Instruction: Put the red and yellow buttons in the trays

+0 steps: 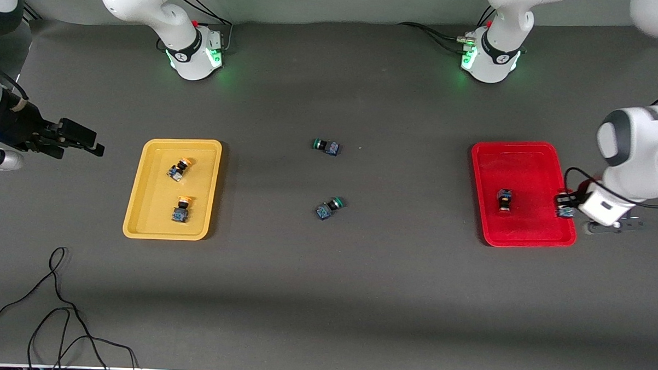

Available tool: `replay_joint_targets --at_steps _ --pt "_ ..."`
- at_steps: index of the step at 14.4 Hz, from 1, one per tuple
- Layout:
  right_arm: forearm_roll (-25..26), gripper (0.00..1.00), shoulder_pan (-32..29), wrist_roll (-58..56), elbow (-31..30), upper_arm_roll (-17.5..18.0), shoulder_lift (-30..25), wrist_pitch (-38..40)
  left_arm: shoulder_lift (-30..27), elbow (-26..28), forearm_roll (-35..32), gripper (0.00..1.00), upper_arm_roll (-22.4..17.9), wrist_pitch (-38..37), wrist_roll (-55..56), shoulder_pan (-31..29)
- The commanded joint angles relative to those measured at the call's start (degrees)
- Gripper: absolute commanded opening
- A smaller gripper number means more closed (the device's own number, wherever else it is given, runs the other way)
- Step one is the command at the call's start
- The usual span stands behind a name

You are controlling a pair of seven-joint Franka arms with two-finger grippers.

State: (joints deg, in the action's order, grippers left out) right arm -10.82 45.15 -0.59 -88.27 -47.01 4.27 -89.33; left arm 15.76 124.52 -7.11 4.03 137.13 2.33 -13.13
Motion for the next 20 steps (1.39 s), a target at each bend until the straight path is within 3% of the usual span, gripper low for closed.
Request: replay_joint_targets --at_steps 1,2,4,8,10,12,16,20 --pt "2.0 1.0 -1.6 1.2 -0.3 1.0 -0.6 0.8 1.3 5.3 -1.8 0.18 0.9 7.0 -0.7 -1.8" --pt "2.4 1.0 -3.8 1.2 -0.3 3.3 -0.6 0.7 1.3 5.5 -1.8 0.25 0.9 6.6 -0.6 -1.7" --pt "3.0 1.0 -11.2 1.2 -0.4 10.7 -0.6 0.4 0.9 4.9 -1.8 0.99 1.0 4.7 -1.6 -1.7" --pt "5.0 1.0 -23.1 1.2 -2.6 22.7 -2.2 -1.1 -4.2 -2.0 -1.7 1.0 1.2 -10.3 -6.5 -1.7" --pt "6.3 1.0 -32.6 1.2 -5.7 33.1 -5.0 -2.9 -7.1 -8.1 -1.0 1.0 1.4 -21.1 -9.5 -1.7" --pt "7.8 1.0 -37.6 1.2 -7.7 38.6 -7.4 -3.3 -8.7 -16.1 1.9 1.0 1.5 -32.6 -13.7 -1.6" --pt "7.8 1.0 -38.5 1.1 -7.9 39.1 -8.4 -3.1 -10.5 -29.1 4.8 1.0 2.2 -46.9 -15.3 1.0" --pt "7.9 1.0 -38.5 0.9 -8.2 39.1 -8.2 -3.2 -12.5 -31.6 5.0 1.0 -0.8 -47.4 -10.0 10.7"
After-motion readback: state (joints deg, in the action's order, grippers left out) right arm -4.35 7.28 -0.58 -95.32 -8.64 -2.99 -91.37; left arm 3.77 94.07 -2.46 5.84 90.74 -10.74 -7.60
